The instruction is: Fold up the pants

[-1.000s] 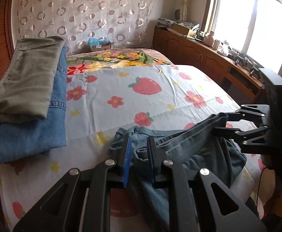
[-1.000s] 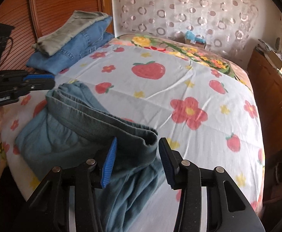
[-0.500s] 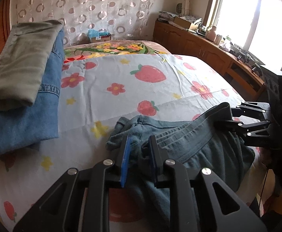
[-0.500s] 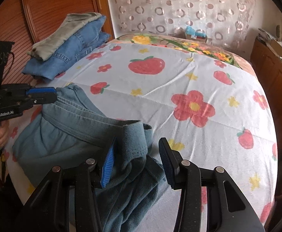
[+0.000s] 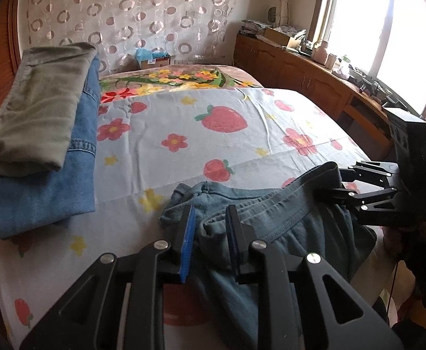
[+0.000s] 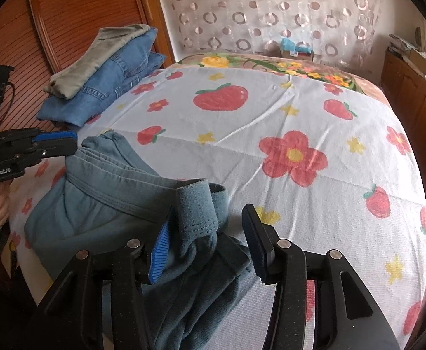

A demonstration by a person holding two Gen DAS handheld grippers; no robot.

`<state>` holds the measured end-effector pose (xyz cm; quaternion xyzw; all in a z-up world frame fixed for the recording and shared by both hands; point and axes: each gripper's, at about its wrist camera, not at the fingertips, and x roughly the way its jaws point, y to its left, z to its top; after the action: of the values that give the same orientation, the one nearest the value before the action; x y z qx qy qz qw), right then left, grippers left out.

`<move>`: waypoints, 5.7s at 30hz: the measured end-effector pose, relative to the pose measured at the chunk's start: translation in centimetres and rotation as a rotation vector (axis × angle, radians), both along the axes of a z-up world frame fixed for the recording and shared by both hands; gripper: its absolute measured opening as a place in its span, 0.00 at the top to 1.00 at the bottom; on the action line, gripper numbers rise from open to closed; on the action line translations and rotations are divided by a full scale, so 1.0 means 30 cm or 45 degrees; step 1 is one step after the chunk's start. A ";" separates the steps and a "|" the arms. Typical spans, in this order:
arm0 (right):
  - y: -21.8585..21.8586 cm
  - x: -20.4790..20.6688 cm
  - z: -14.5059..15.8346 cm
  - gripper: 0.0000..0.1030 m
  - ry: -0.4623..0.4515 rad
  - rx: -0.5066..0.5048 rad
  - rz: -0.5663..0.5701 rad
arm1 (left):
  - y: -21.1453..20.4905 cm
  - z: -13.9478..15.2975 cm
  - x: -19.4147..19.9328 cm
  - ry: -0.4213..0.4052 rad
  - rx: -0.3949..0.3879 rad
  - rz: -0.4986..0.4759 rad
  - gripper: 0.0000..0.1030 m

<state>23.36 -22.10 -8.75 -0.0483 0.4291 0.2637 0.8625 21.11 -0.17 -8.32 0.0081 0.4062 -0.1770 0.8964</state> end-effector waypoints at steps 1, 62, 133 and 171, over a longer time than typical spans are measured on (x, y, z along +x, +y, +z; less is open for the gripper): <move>0.001 0.000 0.000 0.54 0.000 0.000 0.000 | 0.000 0.005 -0.005 -0.001 0.001 0.000 0.81; -0.115 -0.350 0.049 0.69 0.026 0.052 -0.132 | 0.003 -0.010 -0.233 -0.004 -0.016 -0.042 0.88; -0.081 -0.141 0.032 0.44 0.027 0.030 -0.228 | 0.027 -0.092 0.035 0.078 0.009 0.051 0.47; -0.021 -0.207 0.229 0.95 -0.191 0.139 -0.079 | 0.021 0.167 -0.093 -0.161 -0.190 -0.048 0.86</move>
<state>17.15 -22.74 -1.89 -0.0075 0.3496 0.2555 0.9014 18.33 0.45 -3.31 -0.0399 0.3344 -0.2227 0.9149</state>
